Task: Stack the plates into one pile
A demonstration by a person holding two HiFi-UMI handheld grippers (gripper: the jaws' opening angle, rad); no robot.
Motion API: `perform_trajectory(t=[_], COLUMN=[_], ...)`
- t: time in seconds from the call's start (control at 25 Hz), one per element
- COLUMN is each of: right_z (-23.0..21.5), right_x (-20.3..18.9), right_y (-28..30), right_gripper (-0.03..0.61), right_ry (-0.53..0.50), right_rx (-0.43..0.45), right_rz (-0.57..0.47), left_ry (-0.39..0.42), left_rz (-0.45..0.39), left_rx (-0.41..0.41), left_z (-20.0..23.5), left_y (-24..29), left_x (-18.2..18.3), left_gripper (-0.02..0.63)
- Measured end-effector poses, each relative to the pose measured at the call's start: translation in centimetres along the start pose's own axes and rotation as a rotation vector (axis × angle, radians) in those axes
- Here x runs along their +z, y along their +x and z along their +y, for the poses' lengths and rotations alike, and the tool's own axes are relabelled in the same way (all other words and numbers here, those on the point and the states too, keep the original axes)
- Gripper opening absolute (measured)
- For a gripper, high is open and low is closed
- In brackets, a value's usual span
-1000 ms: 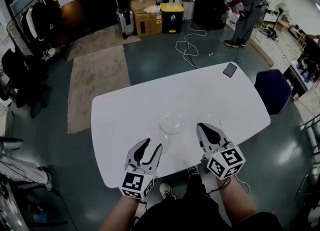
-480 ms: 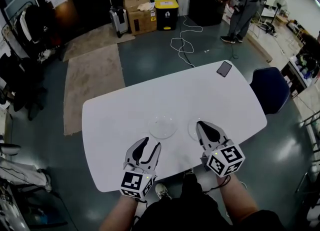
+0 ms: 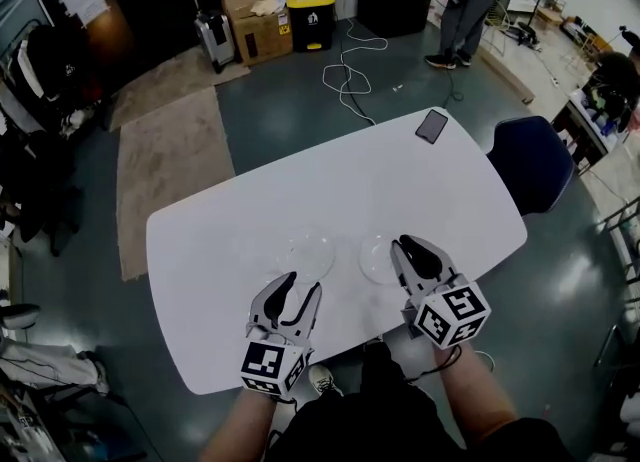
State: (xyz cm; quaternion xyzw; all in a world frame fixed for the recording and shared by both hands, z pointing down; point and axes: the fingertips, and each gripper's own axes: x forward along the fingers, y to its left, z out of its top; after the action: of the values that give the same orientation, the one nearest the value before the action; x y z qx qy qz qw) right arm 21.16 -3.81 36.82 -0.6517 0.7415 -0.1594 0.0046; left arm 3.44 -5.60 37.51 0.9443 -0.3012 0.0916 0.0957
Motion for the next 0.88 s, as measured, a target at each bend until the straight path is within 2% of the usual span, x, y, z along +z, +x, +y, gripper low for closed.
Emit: perform_trajectory(t=[0.44,0.88], right_z=[-6.5,-12.0], right_x=[-2.1,-5.3], right_y=[-0.9,-1.3], right_gripper=[0.214,0.232], right_ry=[0.079,0.149], right_rx=[-0.101,-0.155], right_rz=[0.041,0.104], left_ry=[0.0,0.014], left_rz=[0.038,0.085], left_rx=[-0.059,-0.094], left_z=[-2.5,-4.9], left_y=[4.5,9.0], left_x=[-0.7,-2.1], left_gripper=[0.183,0.19])
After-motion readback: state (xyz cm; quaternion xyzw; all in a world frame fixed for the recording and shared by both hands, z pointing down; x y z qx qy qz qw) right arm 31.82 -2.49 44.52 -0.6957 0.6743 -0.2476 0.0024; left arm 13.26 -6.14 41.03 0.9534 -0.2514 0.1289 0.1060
